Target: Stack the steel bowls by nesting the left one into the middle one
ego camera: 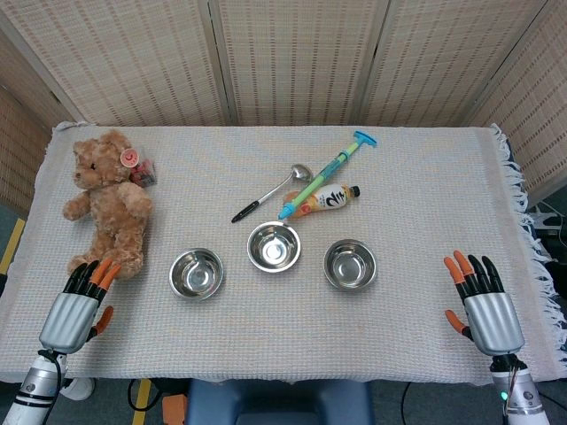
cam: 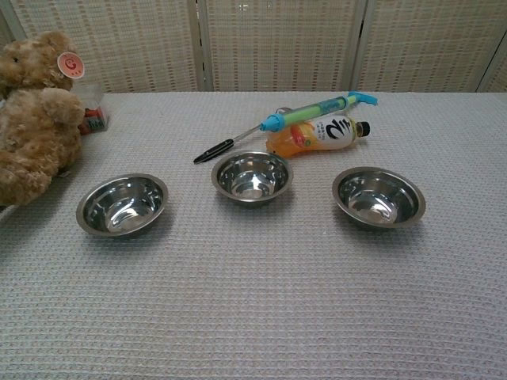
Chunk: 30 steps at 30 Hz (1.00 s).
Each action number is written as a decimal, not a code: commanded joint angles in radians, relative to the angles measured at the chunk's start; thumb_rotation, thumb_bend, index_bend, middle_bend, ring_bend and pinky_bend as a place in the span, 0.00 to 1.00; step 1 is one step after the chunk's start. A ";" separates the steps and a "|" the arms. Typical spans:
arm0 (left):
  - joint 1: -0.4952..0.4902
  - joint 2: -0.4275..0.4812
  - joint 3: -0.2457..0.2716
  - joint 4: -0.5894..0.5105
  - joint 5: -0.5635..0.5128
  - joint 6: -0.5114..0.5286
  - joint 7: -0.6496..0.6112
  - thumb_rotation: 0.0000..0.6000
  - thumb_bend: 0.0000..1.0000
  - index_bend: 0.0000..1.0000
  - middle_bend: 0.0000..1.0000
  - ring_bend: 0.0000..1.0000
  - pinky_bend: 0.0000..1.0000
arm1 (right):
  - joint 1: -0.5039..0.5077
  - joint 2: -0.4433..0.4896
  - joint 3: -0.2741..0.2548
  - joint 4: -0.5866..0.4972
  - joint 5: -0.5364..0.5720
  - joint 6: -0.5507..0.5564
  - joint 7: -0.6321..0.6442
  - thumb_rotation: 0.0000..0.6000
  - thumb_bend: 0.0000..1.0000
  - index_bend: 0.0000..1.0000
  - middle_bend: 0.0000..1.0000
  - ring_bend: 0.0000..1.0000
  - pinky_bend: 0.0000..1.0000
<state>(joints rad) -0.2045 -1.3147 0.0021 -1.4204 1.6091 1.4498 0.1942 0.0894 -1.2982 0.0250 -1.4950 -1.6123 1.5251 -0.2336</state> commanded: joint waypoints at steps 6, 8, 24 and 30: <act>-0.032 -0.070 0.002 0.057 0.044 -0.013 -0.012 1.00 0.45 0.00 0.00 0.00 0.09 | -0.007 0.010 0.003 -0.007 0.007 0.009 0.011 1.00 0.12 0.00 0.00 0.00 0.00; -0.055 -0.123 0.006 0.098 0.061 -0.035 -0.017 1.00 0.44 0.00 0.00 0.00 0.09 | -0.007 0.012 0.006 -0.006 0.013 0.007 0.015 1.00 0.12 0.00 0.00 0.00 0.00; -0.169 -0.459 -0.009 0.486 0.057 -0.163 0.020 1.00 0.42 0.26 0.00 0.00 0.07 | 0.004 0.015 0.021 -0.004 0.059 -0.031 0.021 1.00 0.12 0.00 0.00 0.00 0.00; -0.183 -0.564 -0.019 0.669 0.090 -0.046 -0.065 1.00 0.44 0.65 0.09 0.00 0.07 | 0.004 0.016 0.022 -0.006 0.064 -0.034 0.019 1.00 0.12 0.00 0.00 0.00 0.00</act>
<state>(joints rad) -0.3763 -1.8244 -0.0103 -0.8277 1.6804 1.3401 0.1763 0.0939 -1.2820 0.0471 -1.5011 -1.5487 1.4910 -0.2147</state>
